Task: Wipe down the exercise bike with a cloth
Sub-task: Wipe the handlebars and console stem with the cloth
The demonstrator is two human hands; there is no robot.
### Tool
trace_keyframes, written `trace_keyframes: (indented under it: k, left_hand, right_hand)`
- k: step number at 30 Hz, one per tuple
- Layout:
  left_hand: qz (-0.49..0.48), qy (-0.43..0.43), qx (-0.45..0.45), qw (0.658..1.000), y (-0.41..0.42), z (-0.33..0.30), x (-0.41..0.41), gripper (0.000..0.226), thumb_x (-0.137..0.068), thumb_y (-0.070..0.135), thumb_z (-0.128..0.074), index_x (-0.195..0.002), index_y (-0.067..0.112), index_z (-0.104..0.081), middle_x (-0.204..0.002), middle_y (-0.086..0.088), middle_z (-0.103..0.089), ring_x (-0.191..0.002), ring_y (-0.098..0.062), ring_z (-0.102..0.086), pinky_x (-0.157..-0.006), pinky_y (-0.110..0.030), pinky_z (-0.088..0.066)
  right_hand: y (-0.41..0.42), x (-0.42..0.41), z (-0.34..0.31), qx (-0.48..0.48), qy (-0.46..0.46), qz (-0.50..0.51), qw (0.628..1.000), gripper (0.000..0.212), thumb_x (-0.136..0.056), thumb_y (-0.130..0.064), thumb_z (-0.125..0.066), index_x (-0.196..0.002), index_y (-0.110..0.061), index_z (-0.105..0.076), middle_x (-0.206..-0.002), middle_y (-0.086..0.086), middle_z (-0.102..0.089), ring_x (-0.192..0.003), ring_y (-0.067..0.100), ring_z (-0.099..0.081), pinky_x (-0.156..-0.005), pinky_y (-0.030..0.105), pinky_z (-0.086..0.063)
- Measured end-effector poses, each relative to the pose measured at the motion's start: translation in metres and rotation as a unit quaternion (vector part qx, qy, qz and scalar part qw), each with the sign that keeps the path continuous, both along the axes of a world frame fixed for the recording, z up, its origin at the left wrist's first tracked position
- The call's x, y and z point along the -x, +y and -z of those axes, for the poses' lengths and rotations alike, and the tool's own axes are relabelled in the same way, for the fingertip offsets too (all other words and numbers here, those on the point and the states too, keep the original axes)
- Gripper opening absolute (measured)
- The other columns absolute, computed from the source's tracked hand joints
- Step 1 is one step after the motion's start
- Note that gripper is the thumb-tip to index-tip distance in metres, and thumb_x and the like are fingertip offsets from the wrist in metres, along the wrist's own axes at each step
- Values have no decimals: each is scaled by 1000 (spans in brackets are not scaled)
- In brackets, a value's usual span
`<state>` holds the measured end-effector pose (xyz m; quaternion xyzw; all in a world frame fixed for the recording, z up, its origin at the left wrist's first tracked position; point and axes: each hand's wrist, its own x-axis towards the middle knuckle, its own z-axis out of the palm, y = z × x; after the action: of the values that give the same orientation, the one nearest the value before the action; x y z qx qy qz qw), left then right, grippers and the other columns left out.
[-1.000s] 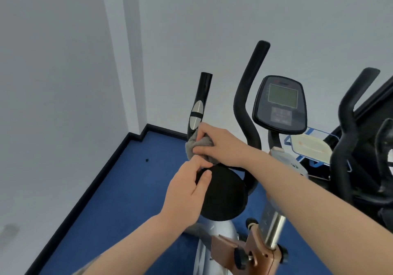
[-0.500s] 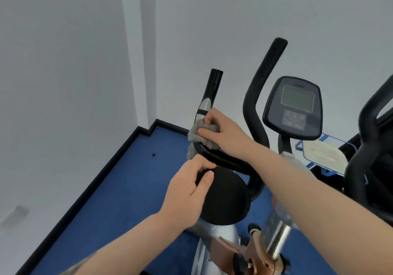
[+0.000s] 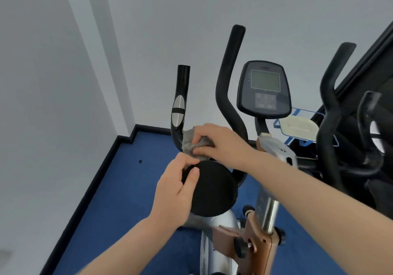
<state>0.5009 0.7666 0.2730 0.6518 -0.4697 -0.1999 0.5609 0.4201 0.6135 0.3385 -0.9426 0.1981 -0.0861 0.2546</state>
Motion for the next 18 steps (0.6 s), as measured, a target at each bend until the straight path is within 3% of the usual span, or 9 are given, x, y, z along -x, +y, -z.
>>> trace_keyframes:
  k: [2,5,8,12,14,18]
  left_hand:
    - [12,-13,-9,1000,2,-3,-2,12,-91,31,-48,-99,30,-57,-90,11,-64,-91,-12,-60,-80,-37,-48]
    - [35,-31,-34,998,2,-11,-9,3,-92,36,-50,-92,35,-53,-79,10,-60,-78,-9,-57,-71,-30,-45]
    - [49,-66,-118,990,-11,-27,-16,17,-92,48,-46,-86,32,-49,-70,-1,-53,-60,-7,-46,-60,-30,-39]
    - [90,-207,-221,949,-35,-48,-12,26,-96,51,-36,-83,35,-51,-74,11,-59,-69,-3,-54,-63,-27,-41]
    - [99,-243,-212,941,-40,-49,-6,33,-99,47,-35,-75,30,-49,-72,9,-57,-68,-6,-53,-62,-26,-40]
    - [83,-257,-190,944,-38,-42,-4,41,-100,47,-31,-65,28,-40,-64,7,-50,-63,-7,-50,-57,-22,-32]
  right_hand:
    - [-6,17,-11,-13,1,7,1000,10,-84,-22,-72,-90,-20,-64,-92,-4,-59,-89,12,-56,-83,36,-46]
    - [-8,55,-26,-52,-102,98,989,13,-81,-26,-75,-87,-28,-64,-87,-14,-60,-89,5,-57,-78,19,-45]
    - [17,76,-15,-64,-233,231,943,17,-79,-27,-77,-88,-35,-64,-92,-18,-62,-95,3,-58,-78,11,-45]
    - [60,77,25,-1,-348,376,859,20,-77,-10,-79,-90,-22,-69,-95,-8,-61,-97,-5,-54,-82,3,-38]
    - [75,84,41,-14,-353,421,836,22,-76,-9,-80,-90,-23,-69,-96,-6,-60,-97,-3,-55,-82,3,-39]
    - [84,106,49,-6,-324,453,830,21,-77,-14,-79,-89,-28,-69,-95,-13,-61,-96,-2,-57,-81,3,-40]
